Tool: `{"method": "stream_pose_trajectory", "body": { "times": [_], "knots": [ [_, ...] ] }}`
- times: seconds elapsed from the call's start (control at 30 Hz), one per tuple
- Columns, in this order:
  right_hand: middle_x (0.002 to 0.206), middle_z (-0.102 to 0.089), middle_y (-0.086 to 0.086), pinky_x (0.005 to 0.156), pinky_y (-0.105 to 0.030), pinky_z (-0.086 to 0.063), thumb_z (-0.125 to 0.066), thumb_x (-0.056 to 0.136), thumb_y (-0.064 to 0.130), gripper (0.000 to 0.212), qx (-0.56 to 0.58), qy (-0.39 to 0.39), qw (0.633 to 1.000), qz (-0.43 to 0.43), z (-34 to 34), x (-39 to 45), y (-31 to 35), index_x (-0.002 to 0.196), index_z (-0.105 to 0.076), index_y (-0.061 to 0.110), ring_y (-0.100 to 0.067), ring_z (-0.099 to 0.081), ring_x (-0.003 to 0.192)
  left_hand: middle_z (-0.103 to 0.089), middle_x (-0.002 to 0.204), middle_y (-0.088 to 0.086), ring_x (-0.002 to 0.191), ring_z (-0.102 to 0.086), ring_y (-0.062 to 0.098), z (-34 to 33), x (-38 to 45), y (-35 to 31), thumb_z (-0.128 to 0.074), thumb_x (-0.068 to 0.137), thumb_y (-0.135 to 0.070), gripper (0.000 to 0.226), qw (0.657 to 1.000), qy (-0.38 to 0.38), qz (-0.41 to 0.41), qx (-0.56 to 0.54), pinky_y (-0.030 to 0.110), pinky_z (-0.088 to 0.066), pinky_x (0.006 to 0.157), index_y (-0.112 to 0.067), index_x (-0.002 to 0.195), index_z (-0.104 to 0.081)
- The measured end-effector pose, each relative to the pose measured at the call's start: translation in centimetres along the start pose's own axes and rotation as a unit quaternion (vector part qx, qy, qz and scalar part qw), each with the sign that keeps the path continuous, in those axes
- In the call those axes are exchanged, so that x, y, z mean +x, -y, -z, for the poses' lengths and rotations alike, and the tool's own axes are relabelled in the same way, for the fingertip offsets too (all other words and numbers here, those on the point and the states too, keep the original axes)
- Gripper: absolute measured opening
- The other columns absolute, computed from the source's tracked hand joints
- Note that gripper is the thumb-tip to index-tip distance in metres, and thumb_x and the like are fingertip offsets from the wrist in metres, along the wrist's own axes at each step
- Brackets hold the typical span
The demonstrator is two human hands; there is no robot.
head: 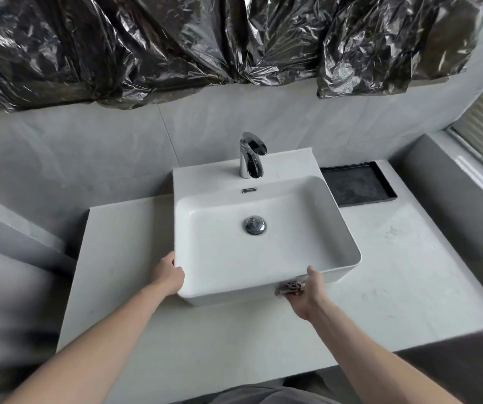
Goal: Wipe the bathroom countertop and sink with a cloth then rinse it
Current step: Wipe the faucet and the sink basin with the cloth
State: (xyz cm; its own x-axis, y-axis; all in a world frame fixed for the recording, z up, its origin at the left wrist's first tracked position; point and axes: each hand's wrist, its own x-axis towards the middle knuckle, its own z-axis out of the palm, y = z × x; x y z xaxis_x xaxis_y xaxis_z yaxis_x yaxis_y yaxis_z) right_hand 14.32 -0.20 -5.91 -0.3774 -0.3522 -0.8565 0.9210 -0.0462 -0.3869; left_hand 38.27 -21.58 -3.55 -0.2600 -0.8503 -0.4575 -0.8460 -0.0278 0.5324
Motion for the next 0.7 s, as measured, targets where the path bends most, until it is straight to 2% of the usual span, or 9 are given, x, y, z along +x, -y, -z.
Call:
{"method": "stream_pose_trajectory", "body": {
  "times": [0.1,0.23,0.33,0.47,0.53,0.57,0.63,0.7],
  "knots": [
    [0.070,-0.064,-0.016,0.065,-0.040,-0.041,-0.035,0.109,0.036,0.043,-0.023,-0.004,1.000,0.010,2.4,1.2,3.9,0.096,-0.055,0.001,-0.031,-0.051,0.068,-0.070,0.121,0.002,0.102,-0.063,0.030,-0.5,0.0,-0.3,-0.042,0.086,-0.001,0.055,1.000,-0.016,0.009,0.002,0.030,-0.048,0.079,-0.026,0.133,-0.059],
    [0.088,-0.059,-0.013,0.053,-0.035,-0.044,-0.047,0.106,0.029,0.025,-0.064,-0.052,0.996,0.036,4.5,3.0,6.9,0.118,-0.055,0.009,-0.028,-0.054,0.065,-0.068,0.126,0.005,0.102,-0.061,0.032,-1.4,-0.1,-1.1,-0.042,0.087,0.002,0.057,0.997,-0.053,0.035,0.033,0.028,-0.043,0.078,-0.023,0.136,-0.057],
    [0.099,-0.059,-0.007,0.057,-0.031,-0.045,-0.055,0.100,0.020,0.030,-0.097,-0.100,0.989,0.057,5.1,3.8,7.6,0.130,-0.054,0.014,-0.022,-0.054,0.068,-0.066,0.128,0.009,0.111,-0.061,0.036,-2.0,0.0,-1.7,-0.044,0.087,0.003,0.055,0.993,-0.078,0.064,0.064,0.030,-0.045,0.083,-0.018,0.135,-0.057],
    [0.080,-0.054,-0.002,0.054,-0.029,-0.038,-0.052,0.088,0.009,0.036,-0.161,-0.120,0.974,0.104,5.3,4.0,8.5,0.122,-0.045,0.019,-0.020,-0.044,0.059,-0.066,0.126,0.012,0.111,-0.060,0.038,-2.5,0.3,-2.1,-0.049,0.086,0.000,0.048,0.983,-0.098,0.094,0.125,0.034,-0.047,0.086,-0.019,0.130,-0.059],
    [0.093,-0.061,-0.002,0.069,-0.032,-0.044,-0.054,0.081,0.014,0.048,-0.212,-0.111,0.962,0.135,5.7,3.5,9.1,0.128,-0.046,0.013,-0.022,-0.053,0.072,-0.066,0.123,0.011,0.108,-0.061,0.037,-2.6,0.2,-2.4,-0.050,0.086,-0.004,0.047,0.976,-0.100,0.115,0.157,0.034,-0.046,0.082,-0.022,0.129,-0.057],
    [0.105,-0.064,-0.002,0.080,-0.035,-0.046,-0.056,0.081,0.015,0.054,-0.244,-0.103,0.951,0.157,6.0,3.1,9.4,0.135,-0.047,0.013,-0.024,-0.059,0.084,-0.066,0.122,0.011,0.107,-0.061,0.037,-2.6,0.2,-2.6,-0.050,0.086,-0.005,0.045,0.973,-0.098,0.121,0.171,0.034,-0.046,0.081,-0.022,0.128,-0.057],
    [0.122,-0.064,-0.002,0.098,-0.036,-0.046,-0.057,0.090,0.010,0.054,-0.308,-0.084,0.929,0.187,6.8,2.3,10.4,0.141,-0.046,0.017,-0.025,-0.062,0.109,-0.065,0.122,0.012,0.108,-0.060,0.037,-2.8,0.2,-2.9,-0.051,0.086,-0.007,0.043,0.967,-0.097,0.129,0.198,0.036,-0.048,0.083,-0.020,0.126,-0.056],
    [0.124,-0.064,0.003,0.101,-0.037,-0.048,-0.055,0.091,0.007,0.053,-0.360,-0.047,0.911,0.197,7.3,1.8,11.7,0.141,-0.046,0.023,-0.021,-0.062,0.113,-0.065,0.124,0.011,0.110,-0.060,0.037,-3.0,0.2,-3.2,-0.050,0.086,-0.008,0.044,0.961,-0.106,0.141,0.214,0.037,-0.049,0.085,-0.021,0.127,-0.055]
  ]
}}
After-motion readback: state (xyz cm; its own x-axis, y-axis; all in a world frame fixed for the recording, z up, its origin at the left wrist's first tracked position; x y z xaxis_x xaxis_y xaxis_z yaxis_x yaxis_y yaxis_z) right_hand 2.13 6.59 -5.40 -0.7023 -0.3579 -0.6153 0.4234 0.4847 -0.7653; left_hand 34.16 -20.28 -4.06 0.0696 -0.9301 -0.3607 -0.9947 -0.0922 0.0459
